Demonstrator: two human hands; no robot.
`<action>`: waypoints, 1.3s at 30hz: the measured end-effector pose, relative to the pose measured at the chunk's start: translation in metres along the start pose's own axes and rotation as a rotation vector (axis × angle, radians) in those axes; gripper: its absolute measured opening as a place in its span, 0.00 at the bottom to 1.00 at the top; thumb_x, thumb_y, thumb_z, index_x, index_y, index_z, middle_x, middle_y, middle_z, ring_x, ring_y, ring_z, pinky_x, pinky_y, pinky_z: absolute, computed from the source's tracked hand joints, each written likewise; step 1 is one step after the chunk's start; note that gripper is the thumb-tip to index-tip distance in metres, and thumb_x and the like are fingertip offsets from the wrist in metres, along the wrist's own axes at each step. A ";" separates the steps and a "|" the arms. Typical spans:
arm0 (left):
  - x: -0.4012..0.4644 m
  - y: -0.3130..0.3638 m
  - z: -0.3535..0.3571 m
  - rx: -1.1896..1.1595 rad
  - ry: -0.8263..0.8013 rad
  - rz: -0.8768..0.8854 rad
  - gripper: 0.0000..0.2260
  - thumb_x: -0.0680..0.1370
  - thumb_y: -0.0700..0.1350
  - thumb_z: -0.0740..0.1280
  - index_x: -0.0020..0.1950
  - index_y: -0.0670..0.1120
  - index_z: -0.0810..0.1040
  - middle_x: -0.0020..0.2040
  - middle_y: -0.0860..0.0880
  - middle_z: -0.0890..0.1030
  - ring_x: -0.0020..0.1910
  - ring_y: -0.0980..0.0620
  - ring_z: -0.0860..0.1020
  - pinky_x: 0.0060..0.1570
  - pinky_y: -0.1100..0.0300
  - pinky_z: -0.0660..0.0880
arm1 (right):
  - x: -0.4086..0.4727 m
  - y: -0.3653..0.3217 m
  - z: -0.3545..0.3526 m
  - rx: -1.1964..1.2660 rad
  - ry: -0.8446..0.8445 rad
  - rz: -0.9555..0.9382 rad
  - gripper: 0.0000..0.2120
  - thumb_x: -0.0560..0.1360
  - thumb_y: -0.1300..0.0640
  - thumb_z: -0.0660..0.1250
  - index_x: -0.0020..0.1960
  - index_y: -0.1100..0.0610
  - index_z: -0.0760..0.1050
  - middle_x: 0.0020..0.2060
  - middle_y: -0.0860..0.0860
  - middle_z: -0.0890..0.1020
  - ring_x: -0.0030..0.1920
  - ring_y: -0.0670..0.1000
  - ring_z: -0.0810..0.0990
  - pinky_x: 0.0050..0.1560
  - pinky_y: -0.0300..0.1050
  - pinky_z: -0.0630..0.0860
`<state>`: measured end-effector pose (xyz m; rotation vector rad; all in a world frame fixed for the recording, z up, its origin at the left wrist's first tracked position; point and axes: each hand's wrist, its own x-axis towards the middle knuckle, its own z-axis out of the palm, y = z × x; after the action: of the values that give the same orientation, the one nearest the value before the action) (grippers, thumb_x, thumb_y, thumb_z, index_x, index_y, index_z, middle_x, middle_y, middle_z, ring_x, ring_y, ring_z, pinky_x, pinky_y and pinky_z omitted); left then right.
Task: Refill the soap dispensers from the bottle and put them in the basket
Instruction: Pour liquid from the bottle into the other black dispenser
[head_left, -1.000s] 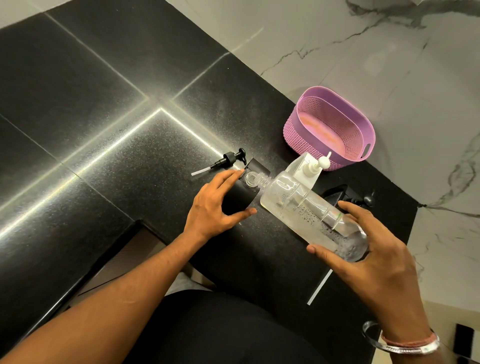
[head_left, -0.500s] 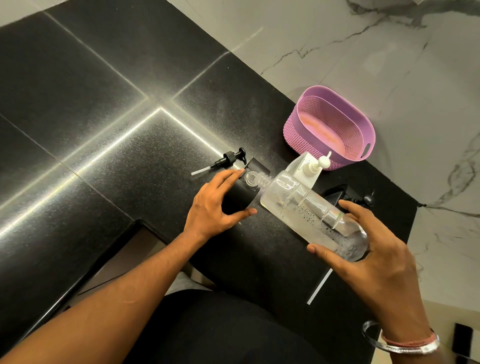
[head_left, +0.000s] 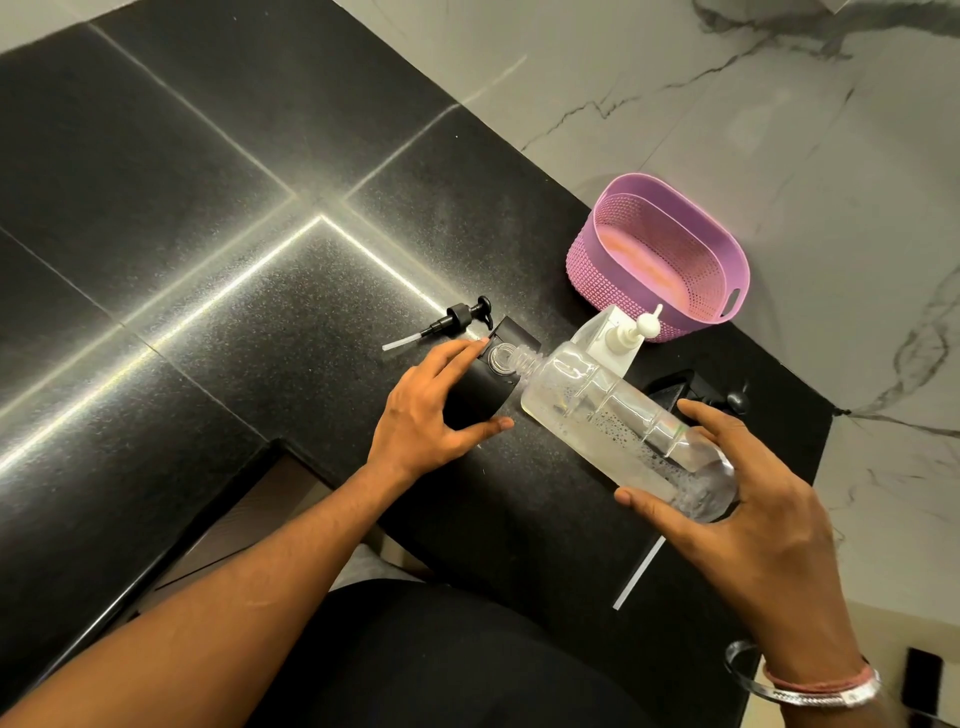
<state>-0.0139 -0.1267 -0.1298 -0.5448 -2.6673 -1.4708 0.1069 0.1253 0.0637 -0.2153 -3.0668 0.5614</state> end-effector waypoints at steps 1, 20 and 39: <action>0.000 0.000 0.000 0.000 0.001 -0.001 0.42 0.72 0.68 0.76 0.81 0.52 0.68 0.77 0.55 0.71 0.71 0.54 0.75 0.68 0.54 0.73 | 0.000 0.000 0.000 0.000 0.000 -0.001 0.44 0.64 0.34 0.79 0.74 0.51 0.72 0.64 0.52 0.82 0.60 0.52 0.83 0.48 0.54 0.87; 0.000 0.000 0.001 -0.012 0.014 0.001 0.42 0.72 0.70 0.74 0.80 0.51 0.70 0.76 0.54 0.73 0.71 0.52 0.76 0.68 0.52 0.74 | 0.000 -0.001 -0.002 0.019 0.001 -0.002 0.44 0.64 0.34 0.79 0.75 0.49 0.71 0.65 0.50 0.82 0.61 0.48 0.81 0.49 0.54 0.86; 0.000 0.000 0.001 -0.012 0.014 0.000 0.42 0.72 0.67 0.77 0.81 0.52 0.69 0.76 0.55 0.72 0.71 0.53 0.76 0.67 0.50 0.75 | 0.001 -0.003 -0.002 0.016 0.009 0.001 0.44 0.64 0.35 0.78 0.75 0.50 0.72 0.64 0.51 0.82 0.61 0.50 0.81 0.50 0.56 0.86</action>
<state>-0.0140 -0.1258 -0.1303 -0.5336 -2.6496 -1.4856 0.1059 0.1239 0.0667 -0.2184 -3.0529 0.5838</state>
